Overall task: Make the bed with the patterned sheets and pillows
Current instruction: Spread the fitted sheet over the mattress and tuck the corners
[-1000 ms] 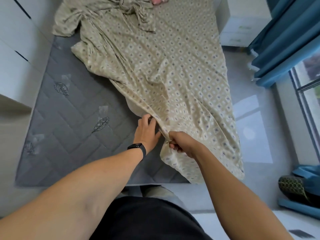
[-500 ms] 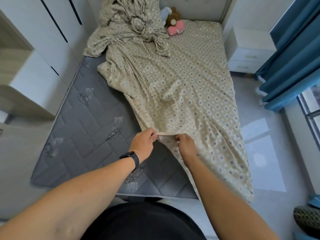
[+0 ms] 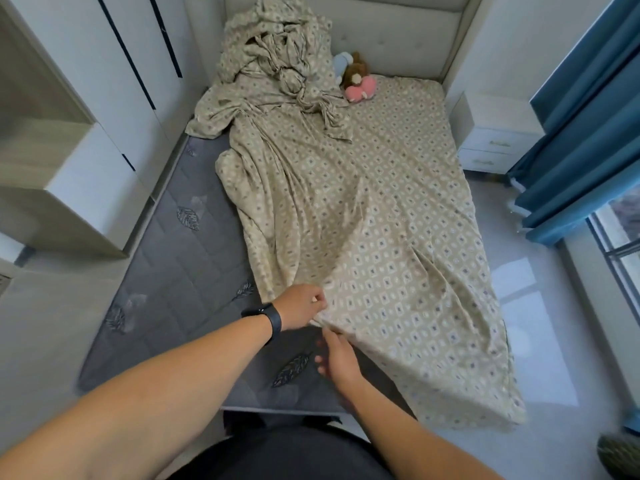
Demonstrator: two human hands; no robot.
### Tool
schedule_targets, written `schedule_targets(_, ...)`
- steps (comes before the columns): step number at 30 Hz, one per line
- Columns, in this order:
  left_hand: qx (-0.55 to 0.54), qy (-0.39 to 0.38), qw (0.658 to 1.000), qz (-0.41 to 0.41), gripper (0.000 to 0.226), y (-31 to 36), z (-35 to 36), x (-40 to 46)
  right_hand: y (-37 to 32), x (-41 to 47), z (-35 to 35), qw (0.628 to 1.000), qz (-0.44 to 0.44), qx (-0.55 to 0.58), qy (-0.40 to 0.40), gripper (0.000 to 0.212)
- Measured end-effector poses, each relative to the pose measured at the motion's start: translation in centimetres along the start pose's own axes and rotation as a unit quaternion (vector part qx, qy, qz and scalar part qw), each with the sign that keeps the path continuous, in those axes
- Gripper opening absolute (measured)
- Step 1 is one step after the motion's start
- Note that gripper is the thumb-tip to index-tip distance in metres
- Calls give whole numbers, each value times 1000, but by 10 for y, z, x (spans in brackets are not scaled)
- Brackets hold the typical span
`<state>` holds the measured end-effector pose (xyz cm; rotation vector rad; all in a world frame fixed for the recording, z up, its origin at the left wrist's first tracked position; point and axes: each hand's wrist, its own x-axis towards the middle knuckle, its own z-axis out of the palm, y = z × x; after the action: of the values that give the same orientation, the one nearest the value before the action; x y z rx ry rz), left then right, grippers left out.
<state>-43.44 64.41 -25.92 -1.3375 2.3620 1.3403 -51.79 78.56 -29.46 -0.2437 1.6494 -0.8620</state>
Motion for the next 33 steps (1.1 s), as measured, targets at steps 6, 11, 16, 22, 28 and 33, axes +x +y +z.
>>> schedule_targets(6, -27, -6, 998, 64, 26, -24, -17, -19, -17, 2, 33, 951, 48, 305, -16, 25)
schedule_targets(11, 65, -77, 988, 118, 19, -50, -17, -32, -17, 8, 58, 949, 76, 289, 97, 26)
schedule_targets(16, 203, -90, 967, 127, 32, -68, -18, -39, -11, -8, 67, 954, 40, 234, 181, 22)
schedule_targets(22, 277, 86, 949, 125, 20, -100, -37, -30, -14, -32, 49, 934, 11, 251, 252, 20)
schedule_targets(28, 193, -19, 980, 34, 24, -86, -45, -40, -21, -12, 69, 929, 50, 314, 190, 21)
schedule_targets(33, 140, -21, 990, 12, 20, -87, -46, -57, -37, 10, 106, 948, 117, 294, 8, 41)
